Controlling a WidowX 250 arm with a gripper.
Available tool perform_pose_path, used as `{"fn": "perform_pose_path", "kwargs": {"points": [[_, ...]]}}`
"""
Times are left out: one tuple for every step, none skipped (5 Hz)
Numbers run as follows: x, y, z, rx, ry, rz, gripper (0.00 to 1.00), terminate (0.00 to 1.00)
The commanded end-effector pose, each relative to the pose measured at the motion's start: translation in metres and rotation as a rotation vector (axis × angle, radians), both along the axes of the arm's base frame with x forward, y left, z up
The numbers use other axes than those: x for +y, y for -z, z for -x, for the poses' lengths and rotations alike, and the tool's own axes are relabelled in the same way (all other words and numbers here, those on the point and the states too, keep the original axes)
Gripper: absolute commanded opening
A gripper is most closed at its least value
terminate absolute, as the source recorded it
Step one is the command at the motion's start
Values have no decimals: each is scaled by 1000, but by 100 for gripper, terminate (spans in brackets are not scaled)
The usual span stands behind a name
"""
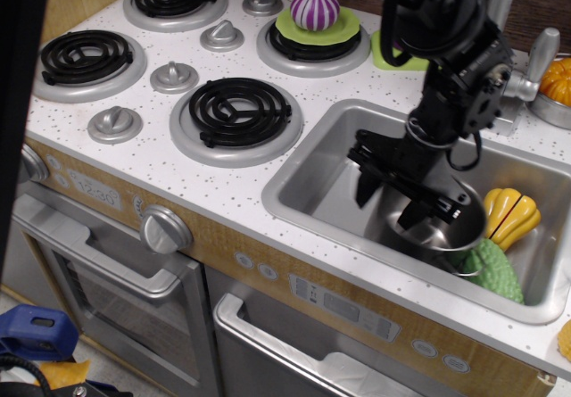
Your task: Flip pot upright in sink
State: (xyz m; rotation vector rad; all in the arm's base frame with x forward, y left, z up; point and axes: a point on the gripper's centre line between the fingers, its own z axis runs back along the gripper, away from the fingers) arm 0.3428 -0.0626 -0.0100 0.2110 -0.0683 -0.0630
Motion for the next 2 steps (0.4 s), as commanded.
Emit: {"fn": "perform_pose_path", "kwargs": {"points": [[0, -14, -7, -45, -4, 11, 100, 0], [0, -14, -7, -45, -4, 11, 100, 100]]}}
